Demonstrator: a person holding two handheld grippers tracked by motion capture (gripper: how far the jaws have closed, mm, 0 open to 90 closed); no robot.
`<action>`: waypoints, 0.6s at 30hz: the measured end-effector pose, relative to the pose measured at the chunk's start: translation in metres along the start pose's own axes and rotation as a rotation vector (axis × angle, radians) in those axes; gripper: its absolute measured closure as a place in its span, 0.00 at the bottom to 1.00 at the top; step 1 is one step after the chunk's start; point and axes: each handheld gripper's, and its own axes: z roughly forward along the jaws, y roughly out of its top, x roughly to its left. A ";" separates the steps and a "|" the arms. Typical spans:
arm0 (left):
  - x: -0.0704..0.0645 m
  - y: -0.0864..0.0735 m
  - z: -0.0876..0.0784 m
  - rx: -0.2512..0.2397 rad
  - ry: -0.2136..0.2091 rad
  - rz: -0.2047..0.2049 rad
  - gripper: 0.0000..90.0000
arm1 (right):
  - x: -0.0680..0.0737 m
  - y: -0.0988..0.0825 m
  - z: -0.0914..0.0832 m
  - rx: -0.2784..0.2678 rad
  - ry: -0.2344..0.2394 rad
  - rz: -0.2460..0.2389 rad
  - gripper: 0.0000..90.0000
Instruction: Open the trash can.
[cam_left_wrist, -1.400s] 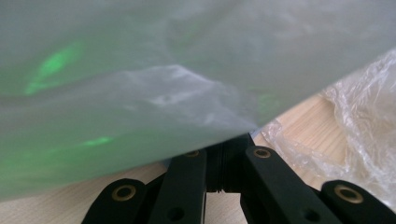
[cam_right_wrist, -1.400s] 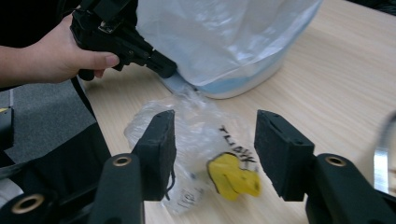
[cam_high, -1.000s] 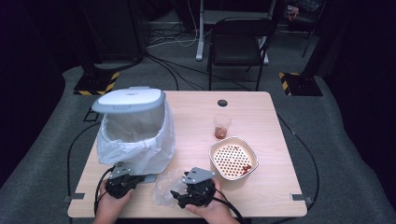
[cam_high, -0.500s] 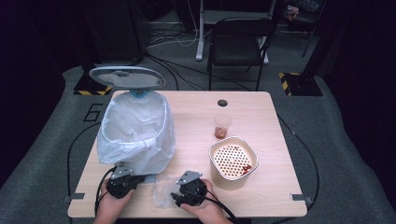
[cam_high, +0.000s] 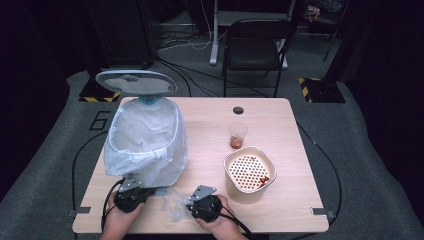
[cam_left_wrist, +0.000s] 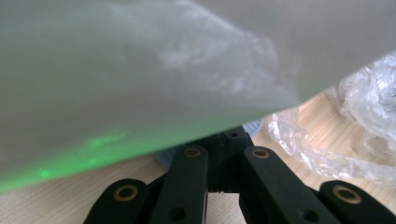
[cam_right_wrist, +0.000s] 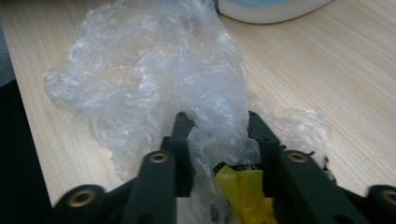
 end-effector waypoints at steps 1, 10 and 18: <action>0.001 0.000 0.000 0.005 -0.012 0.016 1.00 | 0.000 0.003 -0.003 -0.001 0.027 0.011 0.84; 0.004 0.001 0.000 0.008 -0.024 -0.013 1.00 | -0.004 0.032 -0.050 -0.069 0.056 -0.001 0.86; 0.001 0.001 0.000 0.016 -0.007 0.004 1.00 | -0.021 0.063 -0.104 -0.133 0.049 0.013 0.86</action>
